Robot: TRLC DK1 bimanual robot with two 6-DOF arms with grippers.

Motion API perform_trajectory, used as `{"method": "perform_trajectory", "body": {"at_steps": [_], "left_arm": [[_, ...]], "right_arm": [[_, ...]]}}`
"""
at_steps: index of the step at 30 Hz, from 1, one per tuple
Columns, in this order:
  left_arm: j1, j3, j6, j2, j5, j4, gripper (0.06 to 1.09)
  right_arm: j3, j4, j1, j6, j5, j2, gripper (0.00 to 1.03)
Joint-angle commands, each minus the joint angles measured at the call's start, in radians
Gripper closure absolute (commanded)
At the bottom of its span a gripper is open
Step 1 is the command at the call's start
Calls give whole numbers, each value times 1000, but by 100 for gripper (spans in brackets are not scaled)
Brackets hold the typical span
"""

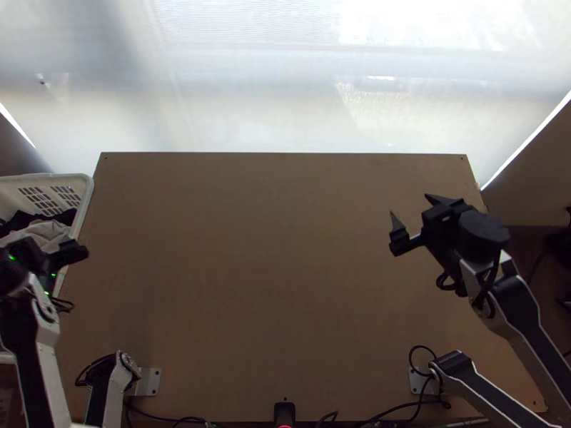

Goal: Fold the t-shirt

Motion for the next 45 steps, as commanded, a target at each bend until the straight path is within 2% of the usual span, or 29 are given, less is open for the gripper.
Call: {"method": "perform_trajectory", "body": {"at_steps": [1,5,12,16,18,21,30,32,35,37,41,45], "left_arm": [[289,211,201,399,111,-112,13],[393,329,282,636,109,-137,13],[503,549,391,960,99,-154,13],[528,719,482,1169,65,-257,13],[532,774,518,1232,14,-260,14],[543,849,558,1311,-12,-281,17],[552,1092,595,1554,-43,-329,21],[551,1182,595,1627,-56,-352,25],[548,1313,587,1715,-58,-405,25],[545,1356,589,1752,-58,-410,31],[540,1420,604,1811,-67,-411,33],[539,1458,604,1844,-66,-416,61]], "right_arm": [[361,-224,42,24,-3,192,5],[531,-340,54,60,-3,267,5],[651,-429,163,80,-1,333,5],[737,-480,207,119,0,390,5],[780,-497,221,119,11,418,5],[858,-530,238,129,36,461,5],[959,-572,261,160,73,508,5],[962,-573,261,162,73,508,5],[981,-576,264,157,74,519,5],[997,-581,264,156,80,531,5],[1020,-583,270,156,83,553,5],[1027,-583,272,154,92,565,5]]}}
